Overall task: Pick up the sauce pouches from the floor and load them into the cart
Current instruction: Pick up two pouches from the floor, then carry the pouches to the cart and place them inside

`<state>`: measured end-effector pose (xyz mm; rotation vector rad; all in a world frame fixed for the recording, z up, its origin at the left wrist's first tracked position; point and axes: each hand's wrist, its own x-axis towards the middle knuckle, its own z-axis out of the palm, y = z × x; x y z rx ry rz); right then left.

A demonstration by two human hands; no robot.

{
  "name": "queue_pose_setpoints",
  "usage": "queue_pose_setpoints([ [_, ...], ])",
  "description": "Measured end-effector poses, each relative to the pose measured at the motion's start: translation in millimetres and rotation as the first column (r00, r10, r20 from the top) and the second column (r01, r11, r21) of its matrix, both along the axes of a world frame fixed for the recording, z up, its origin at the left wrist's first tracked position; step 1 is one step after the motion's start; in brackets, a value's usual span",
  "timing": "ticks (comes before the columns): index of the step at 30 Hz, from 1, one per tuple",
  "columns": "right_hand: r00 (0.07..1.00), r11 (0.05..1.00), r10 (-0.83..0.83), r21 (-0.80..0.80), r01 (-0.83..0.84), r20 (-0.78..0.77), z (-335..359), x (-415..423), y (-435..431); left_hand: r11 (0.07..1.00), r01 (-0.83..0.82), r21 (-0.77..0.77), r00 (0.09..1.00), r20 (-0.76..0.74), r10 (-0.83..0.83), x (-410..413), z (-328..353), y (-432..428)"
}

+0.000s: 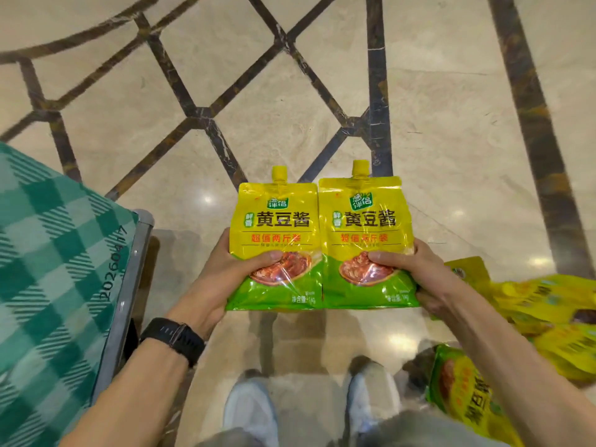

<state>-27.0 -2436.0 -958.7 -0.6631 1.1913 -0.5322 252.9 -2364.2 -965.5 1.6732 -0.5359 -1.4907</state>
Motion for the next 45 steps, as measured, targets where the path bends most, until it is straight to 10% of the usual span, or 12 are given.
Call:
queue_pose_setpoints([
  [18, 0.958, 0.959, -0.282, -0.01, 0.283, 0.059, 603, -50, 128, 0.973, 0.215, -0.081, 0.976, 0.052, -0.211, -43, 612, 54],
  [45, 0.657, 0.644, -0.741, -0.13, 0.754, 0.141, 696, -85, 355, 0.645, 0.733, -0.218, 0.655, -0.032, -0.755, -132, 693, 112],
])
